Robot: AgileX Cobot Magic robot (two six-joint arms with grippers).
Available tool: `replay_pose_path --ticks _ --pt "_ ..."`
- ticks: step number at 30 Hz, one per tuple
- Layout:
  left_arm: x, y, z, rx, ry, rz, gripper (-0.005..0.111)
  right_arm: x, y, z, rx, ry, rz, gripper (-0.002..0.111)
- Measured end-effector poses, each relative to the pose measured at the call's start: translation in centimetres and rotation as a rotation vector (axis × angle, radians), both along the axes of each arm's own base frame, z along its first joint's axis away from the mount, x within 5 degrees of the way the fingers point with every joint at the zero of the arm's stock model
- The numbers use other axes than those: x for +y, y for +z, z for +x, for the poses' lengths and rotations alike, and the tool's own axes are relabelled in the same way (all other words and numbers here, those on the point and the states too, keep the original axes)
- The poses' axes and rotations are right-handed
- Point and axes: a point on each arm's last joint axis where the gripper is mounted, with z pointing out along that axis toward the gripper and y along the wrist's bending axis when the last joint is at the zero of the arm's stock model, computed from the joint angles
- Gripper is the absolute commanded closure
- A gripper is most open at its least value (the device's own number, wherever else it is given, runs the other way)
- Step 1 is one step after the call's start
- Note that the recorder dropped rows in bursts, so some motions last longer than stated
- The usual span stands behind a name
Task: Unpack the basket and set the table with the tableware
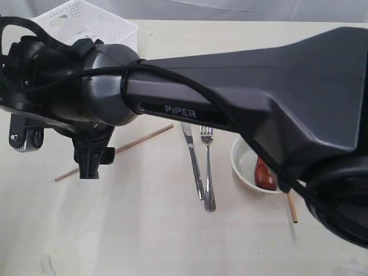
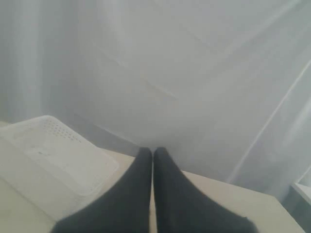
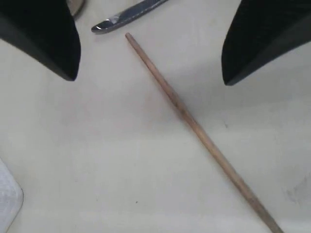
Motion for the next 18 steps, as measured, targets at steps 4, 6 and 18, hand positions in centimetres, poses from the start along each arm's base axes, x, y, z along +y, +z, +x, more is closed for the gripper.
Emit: replay_pose_path --ticks 4,6,18 --pt "0.0 0.0 0.0 0.000 0.000 0.000 0.106 -0.3 -1.4 0.1 0.008 -0.014 -0.078 0.036" --pt "0.0 0.0 0.0 0.000 0.000 0.000 0.106 -0.6 -2.7 0.1 0.029 -0.036 -0.144 0.043" --pt "0.0 0.0 0.0 -0.004 0.000 0.014 0.106 -0.4 -3.2 -1.4 0.203 0.186 -0.213 0.059"
